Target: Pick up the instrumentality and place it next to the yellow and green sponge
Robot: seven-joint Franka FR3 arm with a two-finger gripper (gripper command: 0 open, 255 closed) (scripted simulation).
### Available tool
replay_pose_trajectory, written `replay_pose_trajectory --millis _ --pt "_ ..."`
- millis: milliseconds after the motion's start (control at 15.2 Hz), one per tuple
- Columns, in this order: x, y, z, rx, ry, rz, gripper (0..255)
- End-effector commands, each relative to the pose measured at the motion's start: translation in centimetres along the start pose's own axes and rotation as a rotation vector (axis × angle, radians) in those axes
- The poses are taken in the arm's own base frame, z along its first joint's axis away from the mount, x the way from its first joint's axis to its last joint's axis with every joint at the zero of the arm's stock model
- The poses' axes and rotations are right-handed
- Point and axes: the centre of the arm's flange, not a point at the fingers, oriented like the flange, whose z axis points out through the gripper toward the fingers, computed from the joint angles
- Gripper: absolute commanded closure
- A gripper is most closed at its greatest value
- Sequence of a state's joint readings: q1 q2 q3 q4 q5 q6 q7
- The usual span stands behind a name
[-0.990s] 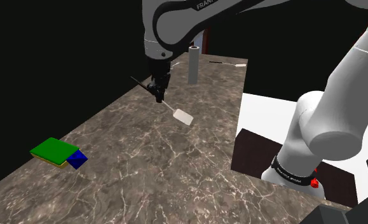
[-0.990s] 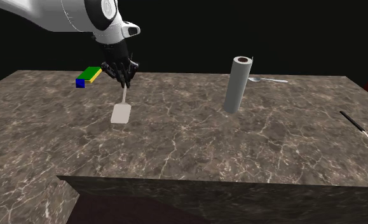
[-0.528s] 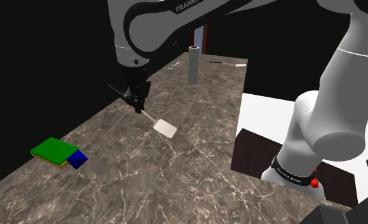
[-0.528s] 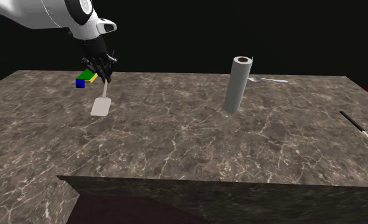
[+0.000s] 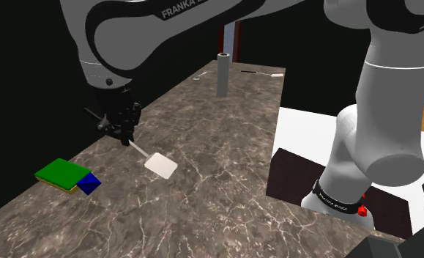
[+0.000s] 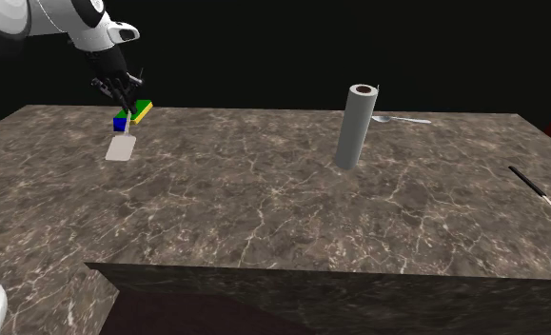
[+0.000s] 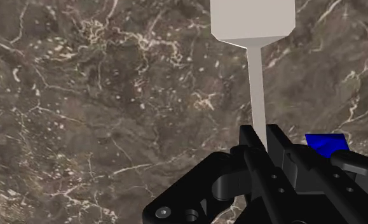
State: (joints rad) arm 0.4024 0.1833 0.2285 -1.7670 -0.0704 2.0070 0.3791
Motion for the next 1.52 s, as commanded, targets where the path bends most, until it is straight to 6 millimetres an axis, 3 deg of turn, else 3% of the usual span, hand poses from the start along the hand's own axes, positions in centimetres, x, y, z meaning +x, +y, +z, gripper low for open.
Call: replay_pose_trajectory --millis 0,198,1188,1452 --pt "1.1 -2.5 0.3 0.000 0.000 0.001 255" --pt "2.3 -5.4 0.4 0.000 0.000 0.001 255" --pt "1.7 -5.4 8.3 0.000 0.000 0.001 255" --pt "1.7 -5.4 8.7 0.000 0.000 0.001 255"
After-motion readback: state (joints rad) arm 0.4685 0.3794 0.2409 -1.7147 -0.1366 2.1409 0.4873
